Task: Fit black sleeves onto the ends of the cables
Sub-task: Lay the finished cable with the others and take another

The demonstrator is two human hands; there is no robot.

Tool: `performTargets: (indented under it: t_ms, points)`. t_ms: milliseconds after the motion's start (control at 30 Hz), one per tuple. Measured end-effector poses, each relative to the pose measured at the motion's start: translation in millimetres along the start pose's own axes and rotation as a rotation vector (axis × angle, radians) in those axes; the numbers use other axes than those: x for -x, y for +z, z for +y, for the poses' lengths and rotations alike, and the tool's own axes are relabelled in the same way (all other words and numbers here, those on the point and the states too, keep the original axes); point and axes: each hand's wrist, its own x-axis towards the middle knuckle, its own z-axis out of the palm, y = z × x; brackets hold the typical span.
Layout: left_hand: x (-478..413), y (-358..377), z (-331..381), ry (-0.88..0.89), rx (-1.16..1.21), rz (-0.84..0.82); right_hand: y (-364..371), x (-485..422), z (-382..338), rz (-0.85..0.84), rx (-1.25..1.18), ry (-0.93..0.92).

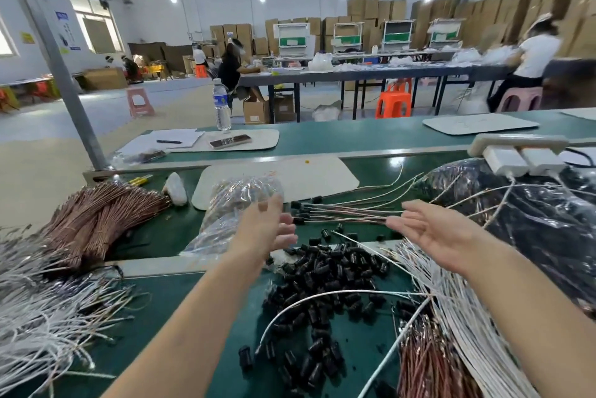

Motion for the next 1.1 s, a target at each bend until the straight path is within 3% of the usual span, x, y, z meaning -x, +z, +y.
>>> performTargets:
  t_ms: [200,267,367,567,700,833,967,1100]
  points:
    - [37.5,5.8,-35.1,0.547,-1.025,-0.334,-17.5,15.5,20.6,0.069,0.166,-0.199]
    - [46.8,19.0,-46.7,0.674,-1.291,-0.348,-14.3,22.5,23.6,0.099,0.294,-0.287]
    - [53.2,31.8,-60.7,0.805,-1.445,-0.264,-11.8,35.7,30.7,0.116,0.473,-0.409]
    - [55.5,27.1,-60.0,0.960,-1.351,-0.122,-20.0,63.6,55.5,0.147,0.675,-0.552]
    - [50.4,-2.4,-27.6,0.955,-1.295,-0.037,-28.8,71.0,61.6,0.192,0.714,-0.609]
    - [56.0,-40.4,5.9,0.875,-1.288,0.167,-19.3,77.9,71.4,0.177,0.732,-0.636]
    - [59.8,-72.0,22.4,0.766,-0.975,0.341,-7.3,76.3,83.1,0.175,0.877,-0.656]
    - [64.5,-82.4,13.6,0.595,-0.486,0.353,0.4,73.2,95.8,0.059,1.104,-0.599]
